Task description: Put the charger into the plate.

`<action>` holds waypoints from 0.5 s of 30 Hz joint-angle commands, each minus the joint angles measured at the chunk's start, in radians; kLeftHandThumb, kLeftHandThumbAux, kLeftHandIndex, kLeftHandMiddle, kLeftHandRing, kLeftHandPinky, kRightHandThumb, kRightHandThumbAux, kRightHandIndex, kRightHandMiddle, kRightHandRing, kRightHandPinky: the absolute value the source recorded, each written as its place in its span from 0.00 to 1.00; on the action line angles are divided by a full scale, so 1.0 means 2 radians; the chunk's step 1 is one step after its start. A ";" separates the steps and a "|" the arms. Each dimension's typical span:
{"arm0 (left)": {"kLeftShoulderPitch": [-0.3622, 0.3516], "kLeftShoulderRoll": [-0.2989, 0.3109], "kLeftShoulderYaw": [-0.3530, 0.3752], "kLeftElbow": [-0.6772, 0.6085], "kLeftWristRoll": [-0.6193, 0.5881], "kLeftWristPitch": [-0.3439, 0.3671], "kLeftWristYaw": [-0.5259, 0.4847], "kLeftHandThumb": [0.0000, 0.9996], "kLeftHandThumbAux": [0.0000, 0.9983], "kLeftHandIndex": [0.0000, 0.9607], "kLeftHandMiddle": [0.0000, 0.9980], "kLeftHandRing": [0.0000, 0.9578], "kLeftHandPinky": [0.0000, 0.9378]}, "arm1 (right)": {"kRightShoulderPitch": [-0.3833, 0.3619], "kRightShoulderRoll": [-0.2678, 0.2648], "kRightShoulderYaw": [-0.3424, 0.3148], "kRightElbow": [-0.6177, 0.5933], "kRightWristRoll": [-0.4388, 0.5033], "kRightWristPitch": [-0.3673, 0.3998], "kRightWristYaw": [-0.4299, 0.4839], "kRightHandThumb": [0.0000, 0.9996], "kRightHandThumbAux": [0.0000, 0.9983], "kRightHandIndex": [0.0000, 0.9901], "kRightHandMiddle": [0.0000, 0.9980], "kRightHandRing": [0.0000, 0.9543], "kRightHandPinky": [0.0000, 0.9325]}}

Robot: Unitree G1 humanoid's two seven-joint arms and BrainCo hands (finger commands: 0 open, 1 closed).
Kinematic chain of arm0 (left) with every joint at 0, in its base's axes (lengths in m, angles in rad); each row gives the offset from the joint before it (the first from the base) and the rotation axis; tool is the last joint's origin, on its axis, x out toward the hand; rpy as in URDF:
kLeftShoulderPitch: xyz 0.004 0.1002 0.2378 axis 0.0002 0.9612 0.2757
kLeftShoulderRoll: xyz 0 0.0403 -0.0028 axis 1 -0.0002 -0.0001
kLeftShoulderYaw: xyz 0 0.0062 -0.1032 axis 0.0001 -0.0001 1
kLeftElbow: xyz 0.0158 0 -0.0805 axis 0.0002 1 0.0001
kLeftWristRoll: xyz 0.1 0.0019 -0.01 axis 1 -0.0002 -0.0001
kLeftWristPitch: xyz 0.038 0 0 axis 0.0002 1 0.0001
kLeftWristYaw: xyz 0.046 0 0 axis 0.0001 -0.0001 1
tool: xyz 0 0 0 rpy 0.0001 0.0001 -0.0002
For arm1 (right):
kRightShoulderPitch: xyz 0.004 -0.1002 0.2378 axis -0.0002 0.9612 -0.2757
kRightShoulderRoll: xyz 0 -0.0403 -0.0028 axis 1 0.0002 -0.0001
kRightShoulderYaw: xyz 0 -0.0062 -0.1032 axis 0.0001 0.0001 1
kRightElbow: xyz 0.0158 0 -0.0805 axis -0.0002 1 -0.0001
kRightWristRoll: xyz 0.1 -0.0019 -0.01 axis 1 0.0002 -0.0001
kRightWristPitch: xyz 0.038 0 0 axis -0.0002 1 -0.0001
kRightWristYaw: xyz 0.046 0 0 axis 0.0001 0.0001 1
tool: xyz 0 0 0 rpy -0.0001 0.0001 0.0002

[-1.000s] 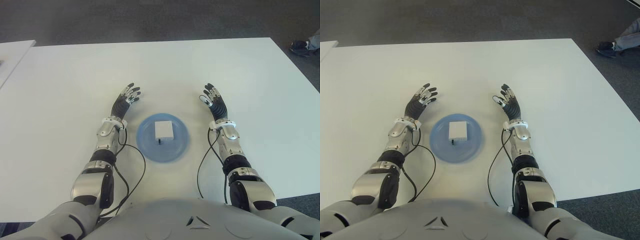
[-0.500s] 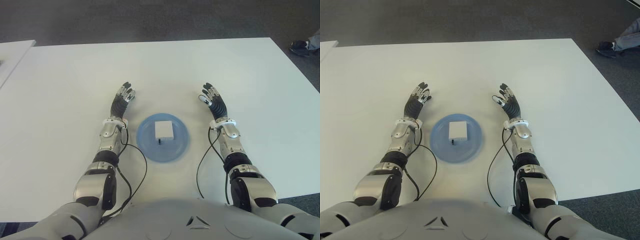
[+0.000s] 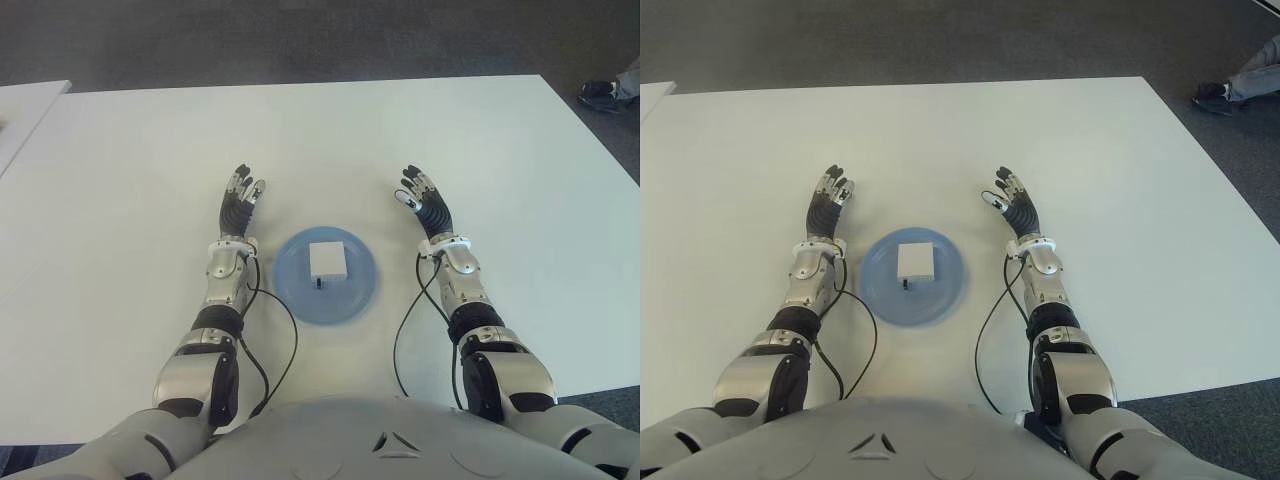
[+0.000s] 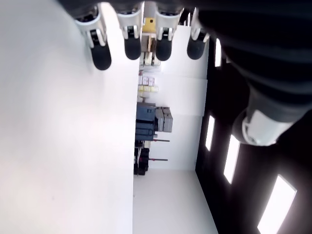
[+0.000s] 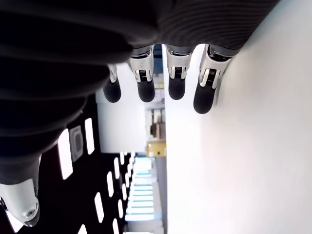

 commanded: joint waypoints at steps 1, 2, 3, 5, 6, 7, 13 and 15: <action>0.016 -0.009 0.000 0.005 0.009 0.003 0.024 0.09 0.55 0.00 0.00 0.00 0.03 | 0.021 0.008 0.007 0.037 -0.008 0.049 0.003 0.00 0.61 0.00 0.00 0.00 0.00; 0.016 -0.010 -0.001 0.005 0.009 0.002 0.026 0.09 0.55 0.00 0.00 0.00 0.03 | 0.021 0.008 0.007 0.038 -0.008 0.049 0.003 0.00 0.61 0.00 0.00 0.00 0.00; 0.016 -0.010 -0.001 0.005 0.010 0.002 0.028 0.09 0.55 0.00 0.00 0.00 0.03 | 0.020 0.008 0.007 0.039 -0.008 0.050 0.003 0.00 0.61 0.00 0.00 0.00 0.00; 0.017 -0.011 -0.002 0.004 0.011 0.001 0.032 0.09 0.56 0.00 0.00 0.00 0.02 | 0.018 0.008 0.008 0.041 -0.008 0.051 0.003 0.00 0.61 0.00 0.00 0.00 0.00; 0.017 -0.012 -0.002 0.003 0.011 0.002 0.033 0.10 0.56 0.00 0.00 0.00 0.02 | 0.018 0.008 0.009 0.043 -0.009 0.052 0.003 0.00 0.61 0.00 0.00 0.00 0.00; 0.017 -0.012 -0.003 0.003 0.012 0.003 0.033 0.10 0.56 0.00 0.00 0.00 0.02 | 0.017 0.008 0.009 0.044 -0.009 0.052 0.003 0.00 0.61 0.00 0.00 0.00 0.00; 0.020 -0.013 -0.005 -0.003 0.007 0.013 0.021 0.09 0.57 0.00 0.00 0.00 0.03 | 0.017 0.009 0.011 0.047 -0.010 0.052 0.002 0.00 0.62 0.00 0.00 0.00 0.00; 0.020 -0.013 -0.006 -0.004 0.006 0.016 0.016 0.08 0.57 0.00 0.00 0.00 0.03 | 0.016 0.009 0.011 0.050 -0.010 0.051 0.001 0.00 0.62 0.00 0.00 0.00 0.00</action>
